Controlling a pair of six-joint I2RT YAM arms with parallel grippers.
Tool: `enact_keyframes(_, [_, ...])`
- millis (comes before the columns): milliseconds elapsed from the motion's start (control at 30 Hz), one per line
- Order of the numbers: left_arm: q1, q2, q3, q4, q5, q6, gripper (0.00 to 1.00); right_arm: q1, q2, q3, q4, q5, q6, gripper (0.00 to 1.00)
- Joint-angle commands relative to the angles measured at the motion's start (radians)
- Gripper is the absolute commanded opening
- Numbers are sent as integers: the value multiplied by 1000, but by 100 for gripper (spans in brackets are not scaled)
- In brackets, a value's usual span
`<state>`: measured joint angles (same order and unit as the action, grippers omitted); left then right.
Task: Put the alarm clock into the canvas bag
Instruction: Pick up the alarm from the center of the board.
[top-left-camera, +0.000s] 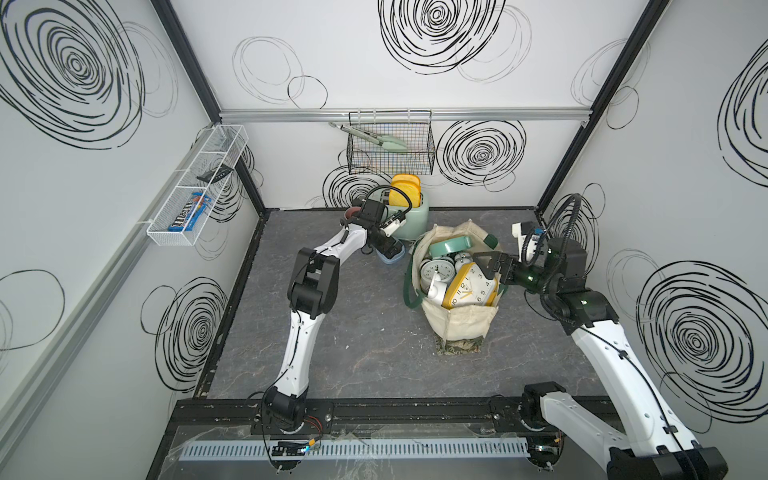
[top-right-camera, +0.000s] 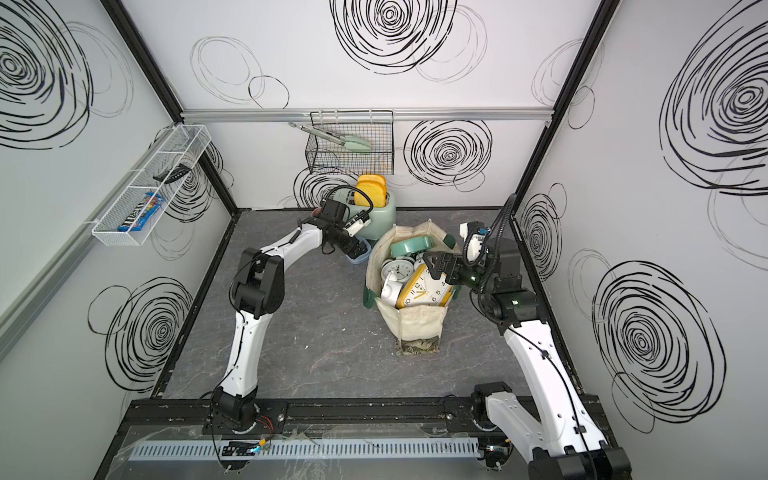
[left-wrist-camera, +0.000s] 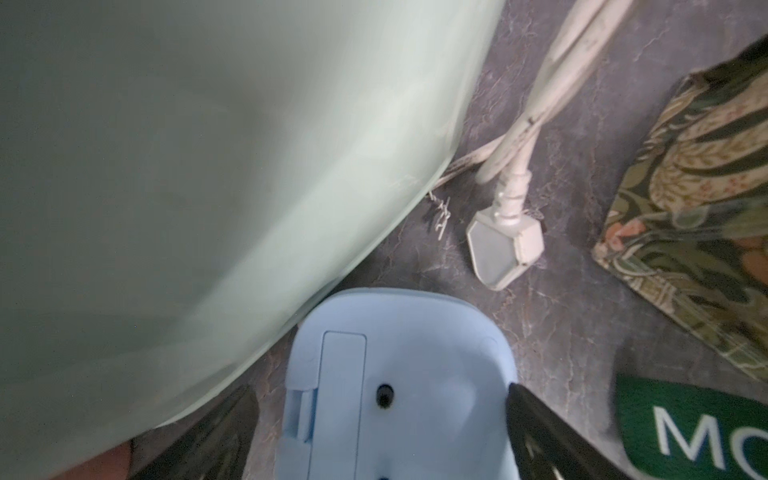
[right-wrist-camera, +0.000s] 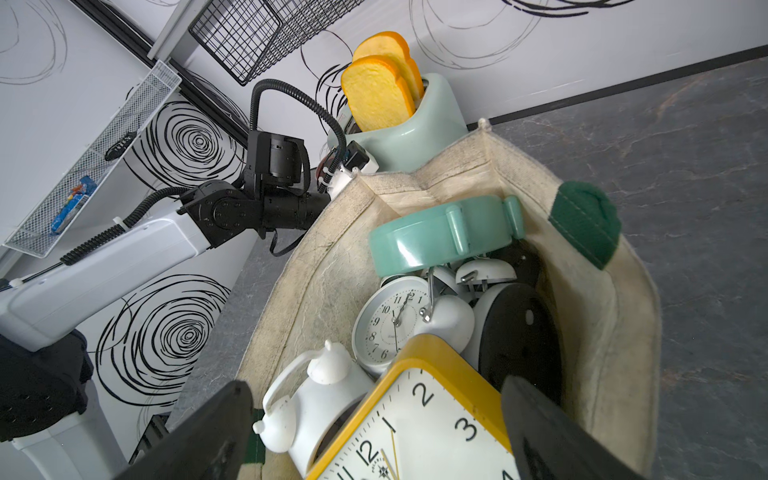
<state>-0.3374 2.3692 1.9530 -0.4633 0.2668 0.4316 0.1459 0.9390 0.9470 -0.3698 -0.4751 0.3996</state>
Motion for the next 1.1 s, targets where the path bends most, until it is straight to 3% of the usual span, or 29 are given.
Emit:
enact_keyframes(0, [-4,4,-70,-86,-12,3,96,7,6,8,10,-10,-4,98])
enact_keyframes(167, [0,-58,-160,-15,15,-29,96,9,17,16,6,-13,-1,98])
enact_keyframes(400, [1,-57,-165,-36,15,-22,96,10,29,26,10,-21,8,98])
enact_keyframes(600, [-14,-139,-270,17,-13,-40,96,12,30,34,20,-27,15,98])
enact_keyframes(1067, [-57,-244,-404,-69,-121,-77,96,65,7,103,-11,0,-12,97])
